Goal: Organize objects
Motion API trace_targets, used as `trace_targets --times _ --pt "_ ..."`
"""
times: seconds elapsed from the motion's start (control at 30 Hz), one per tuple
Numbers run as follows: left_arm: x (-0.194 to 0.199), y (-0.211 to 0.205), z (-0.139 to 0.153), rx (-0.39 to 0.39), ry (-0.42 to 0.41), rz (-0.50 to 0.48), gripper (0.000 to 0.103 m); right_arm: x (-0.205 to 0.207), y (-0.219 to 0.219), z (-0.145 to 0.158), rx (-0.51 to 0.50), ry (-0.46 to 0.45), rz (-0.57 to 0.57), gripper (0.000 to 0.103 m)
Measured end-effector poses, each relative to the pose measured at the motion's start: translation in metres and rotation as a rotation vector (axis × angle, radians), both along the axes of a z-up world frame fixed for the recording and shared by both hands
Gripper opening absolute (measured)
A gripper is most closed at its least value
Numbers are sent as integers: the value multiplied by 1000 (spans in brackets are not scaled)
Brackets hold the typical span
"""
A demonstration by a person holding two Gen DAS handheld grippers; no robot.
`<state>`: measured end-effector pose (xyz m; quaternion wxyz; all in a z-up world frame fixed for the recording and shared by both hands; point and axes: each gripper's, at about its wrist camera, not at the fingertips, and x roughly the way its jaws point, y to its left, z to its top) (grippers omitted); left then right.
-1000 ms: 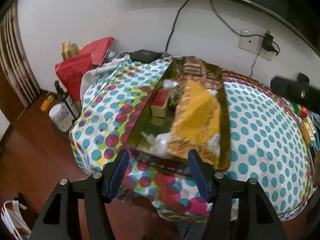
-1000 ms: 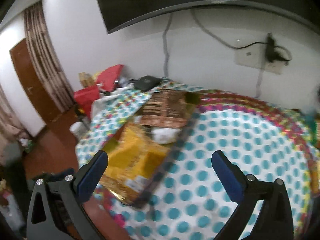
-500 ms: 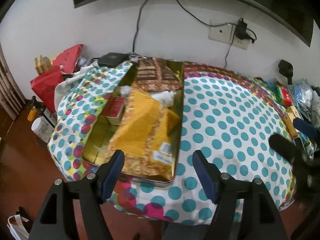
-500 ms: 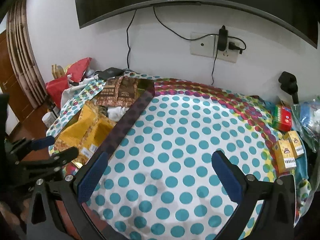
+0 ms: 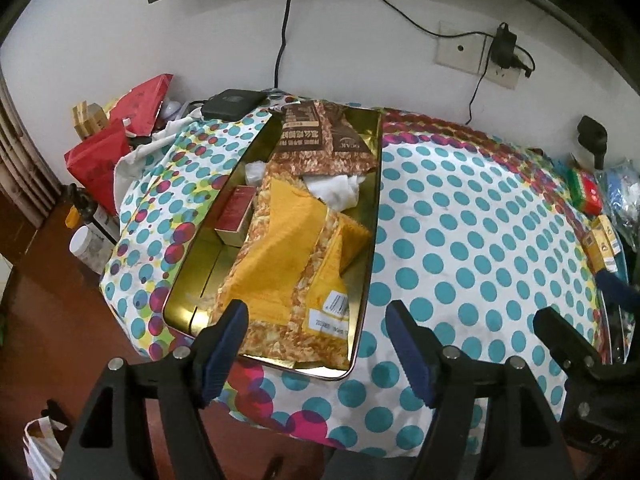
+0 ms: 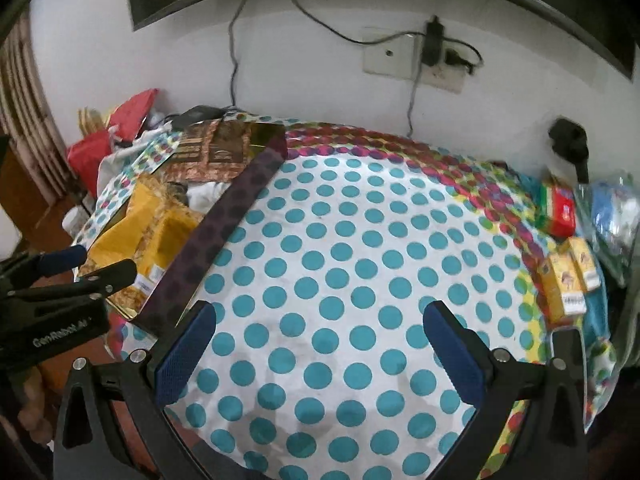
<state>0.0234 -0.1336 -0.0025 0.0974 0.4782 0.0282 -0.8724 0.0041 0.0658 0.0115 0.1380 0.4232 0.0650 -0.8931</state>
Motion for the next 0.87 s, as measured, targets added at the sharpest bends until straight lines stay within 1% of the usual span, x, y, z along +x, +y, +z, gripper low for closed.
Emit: trace_targets --times 0.03,0.1,0.23,0.33,0.37,0.43,0.47,0.57,0.87 --pt "0 -1 0 0 -3 1 73 0 -3 2 13 10 2 103" --pt "1 -4 0 11 -8 10 73 0 -5 6 8 30 17 103" --pt "0 -9 3 45 -9 16 74 -3 -8 9 -8 17 29 103" --pt "0 -8 9 12 4 24 74 -4 -12 9 -8 13 42 103" --pt "0 -8 11 18 5 19 74 -3 -14 9 -4 14 45 103" --pt "-1 -8 13 72 8 -5 74 -2 -16 9 3 19 54 103" --pt "-1 -7 14 79 14 -4 74 -2 -15 9 2 22 55 103" --pt "-1 -4 16 50 25 0 74 -2 -15 9 0 13 51 103" --pt "-1 2 12 43 9 -8 74 -7 -8 3 -8 -11 42 103"
